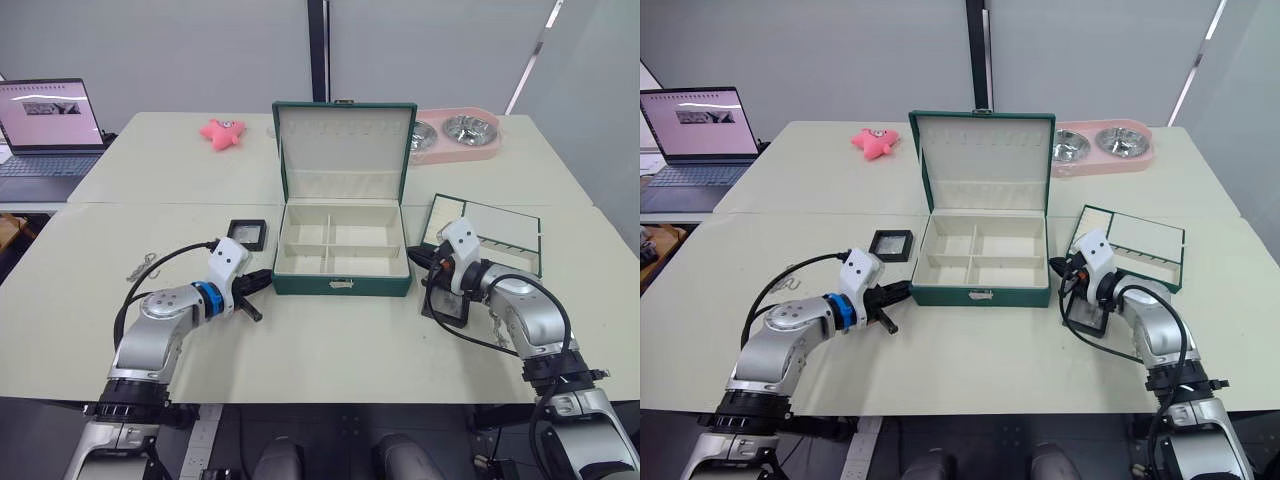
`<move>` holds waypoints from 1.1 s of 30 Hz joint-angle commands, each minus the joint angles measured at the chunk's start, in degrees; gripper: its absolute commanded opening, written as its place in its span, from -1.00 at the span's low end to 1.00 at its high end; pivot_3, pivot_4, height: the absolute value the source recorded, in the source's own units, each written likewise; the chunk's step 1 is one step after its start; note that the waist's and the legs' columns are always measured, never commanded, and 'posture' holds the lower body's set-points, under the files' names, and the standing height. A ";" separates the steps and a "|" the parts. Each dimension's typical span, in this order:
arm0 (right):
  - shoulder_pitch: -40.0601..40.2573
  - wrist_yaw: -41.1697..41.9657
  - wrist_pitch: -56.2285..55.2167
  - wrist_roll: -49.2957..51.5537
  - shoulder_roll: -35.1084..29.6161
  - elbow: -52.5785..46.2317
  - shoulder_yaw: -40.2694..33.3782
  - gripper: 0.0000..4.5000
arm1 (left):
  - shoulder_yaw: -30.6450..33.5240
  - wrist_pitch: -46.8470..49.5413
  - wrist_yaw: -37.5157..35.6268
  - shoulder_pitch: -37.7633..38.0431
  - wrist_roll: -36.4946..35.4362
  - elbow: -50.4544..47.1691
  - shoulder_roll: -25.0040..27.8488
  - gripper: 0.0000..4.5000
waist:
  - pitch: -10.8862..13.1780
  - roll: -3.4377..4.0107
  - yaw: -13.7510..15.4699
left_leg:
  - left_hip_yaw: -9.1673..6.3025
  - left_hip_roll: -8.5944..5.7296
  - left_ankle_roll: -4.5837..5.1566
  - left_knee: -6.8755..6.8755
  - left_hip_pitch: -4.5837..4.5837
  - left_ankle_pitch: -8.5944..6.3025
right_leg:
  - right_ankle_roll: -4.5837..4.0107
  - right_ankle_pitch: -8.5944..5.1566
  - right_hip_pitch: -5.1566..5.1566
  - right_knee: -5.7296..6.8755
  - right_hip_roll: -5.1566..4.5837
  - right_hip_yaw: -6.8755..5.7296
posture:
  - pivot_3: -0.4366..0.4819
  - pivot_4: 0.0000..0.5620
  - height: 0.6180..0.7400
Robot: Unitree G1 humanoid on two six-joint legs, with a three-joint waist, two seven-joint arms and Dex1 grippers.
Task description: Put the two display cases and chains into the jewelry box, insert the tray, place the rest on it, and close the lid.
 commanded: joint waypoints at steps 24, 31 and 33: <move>8.76 7.53 -0.93 10.70 -7.69 -6.72 -13.90 -0.31 | 12.50 -3.07 -2.23 3.50 -6.13 1.36 7.36 -0.59 | 0.01 0.00 0.17 | 0.00 -0.01 0.01 -0.03 -0.02 -0.01 | 0.00 0.00 0.00 -0.06 -0.02 -0.01 | -0.05 -0.47 1.00; 17.09 15.30 -1.53 13.96 -18.22 -2.60 -23.27 0.54 | 23.03 -5.16 -5.29 11.36 -7.39 6.94 16.74 0.38 | 0.01 0.00 0.06 | 0.01 0.00 0.02 -0.09 -0.02 -0.01 | 0.00 0.00 0.00 -0.12 -0.02 0.00 | -0.05 -0.47 1.00; 18.91 17.09 -2.55 13.98 -20.60 0.30 -25.54 0.84 | 25.75 -6.74 -6.22 13.98 -7.07 10.14 19.28 0.66 | 0.01 0.00 0.03 | 0.04 0.00 0.02 -0.09 0.02 -0.01 | 0.00 0.00 0.01 -0.12 -0.02 0.03 | -0.05 -0.47 1.00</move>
